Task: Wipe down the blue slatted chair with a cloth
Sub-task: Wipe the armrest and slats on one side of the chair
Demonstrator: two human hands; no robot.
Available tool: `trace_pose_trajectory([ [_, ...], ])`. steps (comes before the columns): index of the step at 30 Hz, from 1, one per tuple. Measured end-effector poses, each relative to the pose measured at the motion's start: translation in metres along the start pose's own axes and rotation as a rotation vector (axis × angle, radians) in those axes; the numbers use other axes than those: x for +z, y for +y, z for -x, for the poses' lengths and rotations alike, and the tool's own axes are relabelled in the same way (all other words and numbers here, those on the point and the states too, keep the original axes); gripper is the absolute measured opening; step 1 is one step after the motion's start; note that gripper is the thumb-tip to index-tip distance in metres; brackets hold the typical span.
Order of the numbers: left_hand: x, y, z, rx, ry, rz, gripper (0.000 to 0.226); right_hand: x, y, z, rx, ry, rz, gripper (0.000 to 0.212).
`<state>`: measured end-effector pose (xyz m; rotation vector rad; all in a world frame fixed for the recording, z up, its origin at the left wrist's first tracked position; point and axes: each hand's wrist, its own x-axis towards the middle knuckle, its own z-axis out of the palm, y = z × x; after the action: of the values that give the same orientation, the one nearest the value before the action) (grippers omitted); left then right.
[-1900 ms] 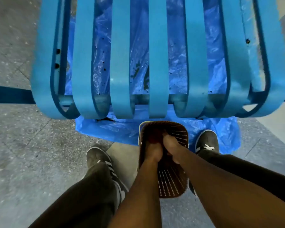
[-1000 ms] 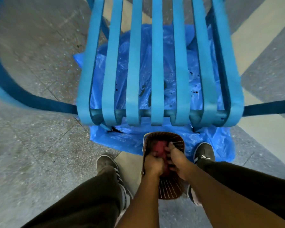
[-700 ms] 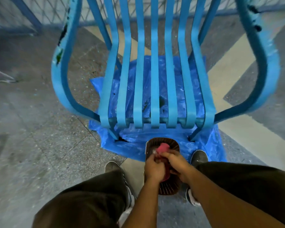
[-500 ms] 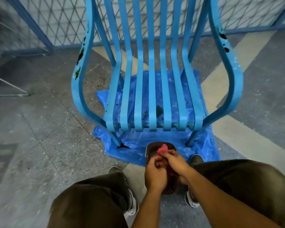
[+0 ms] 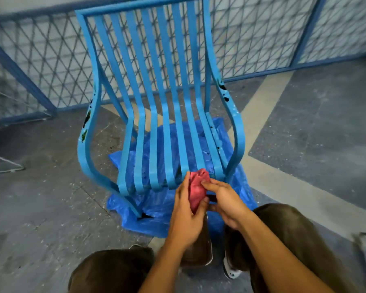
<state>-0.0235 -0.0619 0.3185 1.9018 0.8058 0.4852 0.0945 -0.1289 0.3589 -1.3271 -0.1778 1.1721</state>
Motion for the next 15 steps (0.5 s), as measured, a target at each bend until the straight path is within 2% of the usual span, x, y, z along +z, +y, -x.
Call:
trace_pose_trajectory([
  [5, 0.009, 0.022, -0.018, 0.078, 0.029, 0.115, 0.066, -0.022, -0.032, 0.006, -0.086, -0.061, 0.064, 0.024],
  [7, 0.016, 0.029, -0.028, 0.071, 0.075, 0.131, 0.06, -0.031, -0.046, 0.004, -0.132, -0.02, 0.094, 0.032],
  [9, 0.023, 0.036, -0.041, 0.012, 0.082, 0.169, 0.052, -0.042, -0.057, -0.002, -0.196, 0.122, 0.063, 0.042],
  [11, 0.029, 0.039, -0.054, -0.026, 0.06, 0.207, 0.046, -0.056, -0.067, -0.012, -0.266, 0.301, -0.08, 0.043],
  [13, 0.034, 0.047, -0.071, -0.04, 0.017, 0.241, 0.047, -0.072, -0.075, -0.025, -0.342, 0.484, -0.184, 0.042],
  [15, 0.036, 0.058, -0.092, -0.016, 0.012, 0.249, 0.052, -0.083, -0.08, -0.037, -0.38, 0.609, -0.189, 0.048],
])
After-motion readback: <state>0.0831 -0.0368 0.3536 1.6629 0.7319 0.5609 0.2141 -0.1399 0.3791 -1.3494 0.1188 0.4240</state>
